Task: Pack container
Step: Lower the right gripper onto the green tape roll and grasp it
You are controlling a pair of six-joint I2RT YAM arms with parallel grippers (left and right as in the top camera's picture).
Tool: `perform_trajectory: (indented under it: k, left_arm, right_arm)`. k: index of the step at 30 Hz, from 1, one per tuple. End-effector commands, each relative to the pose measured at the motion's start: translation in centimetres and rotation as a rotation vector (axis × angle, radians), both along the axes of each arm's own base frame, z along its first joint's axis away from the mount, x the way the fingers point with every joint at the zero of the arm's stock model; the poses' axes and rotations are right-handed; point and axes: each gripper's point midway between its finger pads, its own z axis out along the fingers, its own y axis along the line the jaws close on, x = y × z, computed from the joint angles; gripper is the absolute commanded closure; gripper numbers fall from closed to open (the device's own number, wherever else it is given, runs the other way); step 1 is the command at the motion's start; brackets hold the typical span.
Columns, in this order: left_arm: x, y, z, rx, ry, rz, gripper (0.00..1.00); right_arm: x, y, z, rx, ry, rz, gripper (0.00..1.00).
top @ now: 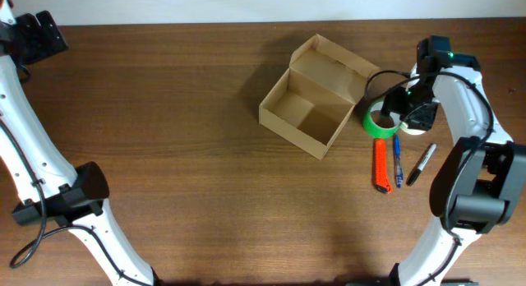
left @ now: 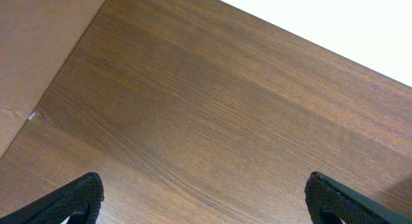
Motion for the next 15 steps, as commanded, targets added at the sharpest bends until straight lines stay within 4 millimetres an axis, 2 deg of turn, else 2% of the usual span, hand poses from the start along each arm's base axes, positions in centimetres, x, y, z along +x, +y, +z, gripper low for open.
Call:
perform_trajectory:
  k: [1, 9, 15]
  left_arm:
    - [-0.7, -0.2, 1.2, 0.007, -0.023, -0.009, 0.0]
    - [-0.7, -0.2, 1.2, 0.006, -0.023, -0.009, 0.0]
    - [-0.7, -0.2, 1.2, 0.006, -0.023, -0.009, 0.0]
  right_arm:
    - [0.1, -0.7, -0.3, 0.014, 0.005, -0.112, 0.31]
    - [-0.3, -1.2, -0.6, 0.029, 0.027, -0.282, 0.32]
    - [-1.5, -0.9, -2.3, 0.034, 0.066, -0.325, 0.34]
